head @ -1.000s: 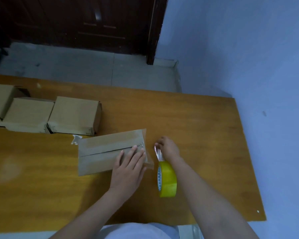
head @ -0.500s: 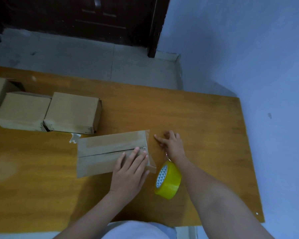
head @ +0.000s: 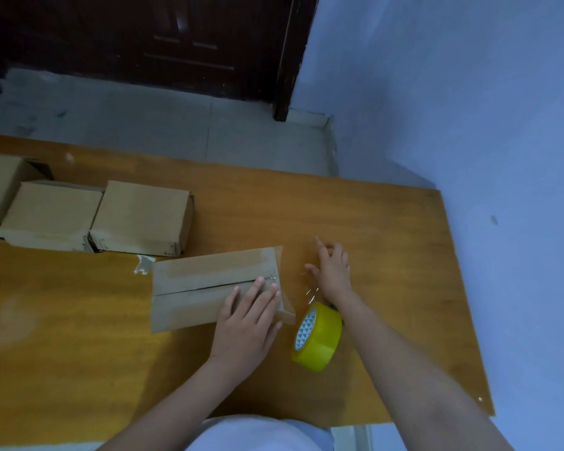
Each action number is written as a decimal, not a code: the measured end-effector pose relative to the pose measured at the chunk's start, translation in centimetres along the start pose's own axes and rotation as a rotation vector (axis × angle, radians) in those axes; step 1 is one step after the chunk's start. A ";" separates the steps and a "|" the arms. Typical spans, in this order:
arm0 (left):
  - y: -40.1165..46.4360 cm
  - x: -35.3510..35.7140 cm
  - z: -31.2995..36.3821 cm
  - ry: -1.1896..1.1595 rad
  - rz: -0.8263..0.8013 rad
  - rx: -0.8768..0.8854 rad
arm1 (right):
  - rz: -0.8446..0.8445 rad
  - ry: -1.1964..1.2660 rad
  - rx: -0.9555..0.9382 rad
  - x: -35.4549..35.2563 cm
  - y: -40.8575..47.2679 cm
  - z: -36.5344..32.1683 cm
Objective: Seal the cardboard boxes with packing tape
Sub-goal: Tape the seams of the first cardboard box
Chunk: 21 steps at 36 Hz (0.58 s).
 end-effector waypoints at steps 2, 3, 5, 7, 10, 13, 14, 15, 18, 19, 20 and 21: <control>0.0 0.1 -0.1 -0.010 -0.005 -0.006 | 0.118 0.130 -0.003 -1.7 -0.7 -0.5; 0.0 0.0 -0.1 -0.020 -0.003 -0.009 | 0.159 0.210 -0.017 -2.6 -1.3 -0.9; 0.0 0.0 -0.1 -0.046 0.005 -0.020 | 0.194 0.376 -0.065 -4.1 -3.1 -2.1; 0.0 -0.1 -0.1 -0.073 0.008 -0.028 | 0.194 0.464 -0.109 -5.1 -5.6 -3.4; 0.0 -0.2 -0.2 -0.108 -0.006 -0.037 | 0.112 0.497 -0.131 -5.0 -8.8 -4.9; -0.1 -0.1 -0.3 -0.125 -0.021 -0.041 | 0.052 0.460 -0.129 -3.9 -10.7 -5.8; 0.0 -0.1 -0.3 -0.126 -0.025 -0.042 | 0.056 0.455 -0.127 -3.7 -11.2 -6.0; 0.0 -0.2 -0.3 -0.128 -0.028 -0.044 | 0.069 0.456 -0.120 -3.6 -11.5 -6.1; 0.1 -0.1 -0.2 -0.139 -0.038 -0.073 | 0.145 0.496 -0.069 -3.7 -12.6 -5.9; 0.2 -0.2 -0.1 -0.144 -0.036 -0.089 | 0.165 0.510 -0.050 -3.8 -12.9 -5.7; 0.4 -0.3 0.0 -0.146 -0.027 -0.103 | 0.171 0.516 -0.035 -3.8 -13.2 -5.6; 0.5 -0.4 0.1 -0.144 -0.011 -0.112 | 0.159 0.516 -0.025 -3.8 -13.4 -5.6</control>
Point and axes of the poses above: each hand's wrist, its own y-axis towards the middle knuckle, its own x-axis out of the palm, z = x × y, the point moved 6 cm from there along y, towards the middle knuckle, and after that the axes turned 8 degrees about -y, right-handed, at the moved point
